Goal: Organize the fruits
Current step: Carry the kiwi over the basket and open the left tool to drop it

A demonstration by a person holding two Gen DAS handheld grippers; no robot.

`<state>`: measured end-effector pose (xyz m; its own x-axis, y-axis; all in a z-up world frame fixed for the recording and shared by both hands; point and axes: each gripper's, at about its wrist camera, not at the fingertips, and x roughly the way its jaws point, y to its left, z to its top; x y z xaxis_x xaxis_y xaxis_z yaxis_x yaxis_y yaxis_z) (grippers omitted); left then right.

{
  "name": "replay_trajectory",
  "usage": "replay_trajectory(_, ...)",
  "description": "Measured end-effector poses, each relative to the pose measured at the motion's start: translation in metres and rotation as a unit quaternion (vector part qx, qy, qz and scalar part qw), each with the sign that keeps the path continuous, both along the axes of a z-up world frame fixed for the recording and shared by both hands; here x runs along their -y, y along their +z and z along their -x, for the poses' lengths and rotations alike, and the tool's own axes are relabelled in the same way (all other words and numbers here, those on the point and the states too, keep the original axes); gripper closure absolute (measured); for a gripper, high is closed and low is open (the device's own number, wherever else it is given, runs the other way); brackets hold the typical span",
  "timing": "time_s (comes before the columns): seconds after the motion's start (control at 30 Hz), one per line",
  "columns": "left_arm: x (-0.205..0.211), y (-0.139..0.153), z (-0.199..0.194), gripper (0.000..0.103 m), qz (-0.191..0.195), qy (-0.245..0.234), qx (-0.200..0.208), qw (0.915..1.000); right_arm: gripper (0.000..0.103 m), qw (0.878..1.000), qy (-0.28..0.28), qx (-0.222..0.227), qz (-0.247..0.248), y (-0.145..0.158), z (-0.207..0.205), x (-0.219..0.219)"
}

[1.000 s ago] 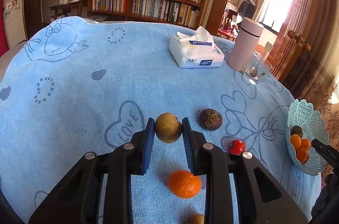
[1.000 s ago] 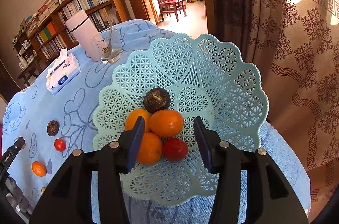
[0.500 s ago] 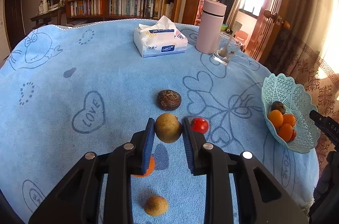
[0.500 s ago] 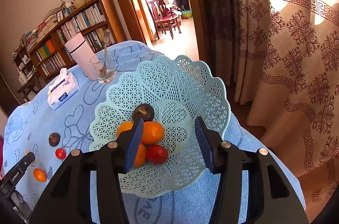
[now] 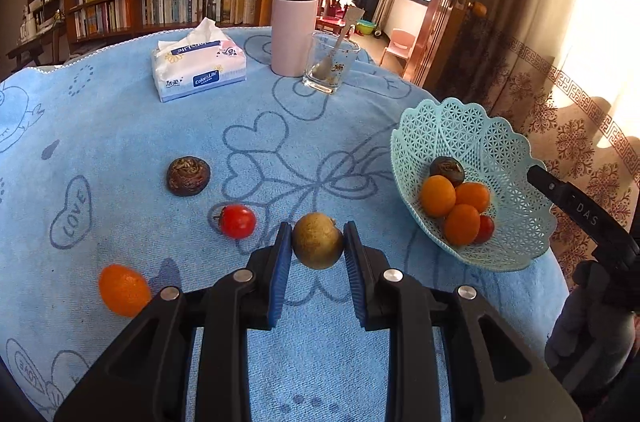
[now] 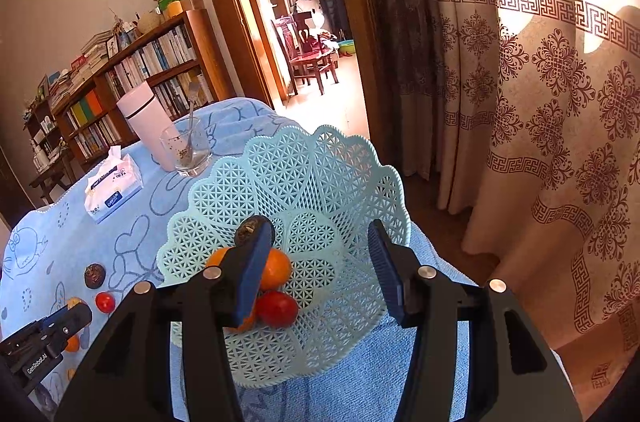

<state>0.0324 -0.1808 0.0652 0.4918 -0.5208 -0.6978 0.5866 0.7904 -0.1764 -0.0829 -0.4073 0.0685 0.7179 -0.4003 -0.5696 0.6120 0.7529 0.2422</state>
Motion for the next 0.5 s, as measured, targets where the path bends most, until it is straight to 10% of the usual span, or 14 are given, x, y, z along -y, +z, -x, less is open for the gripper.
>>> replay_trajectory(0.5,0.088,-0.003,0.018,0.076,0.002,-0.086,-0.005,0.9963,0.050,1.000,-0.020,0.021,-0.011,0.000,0.001,0.016)
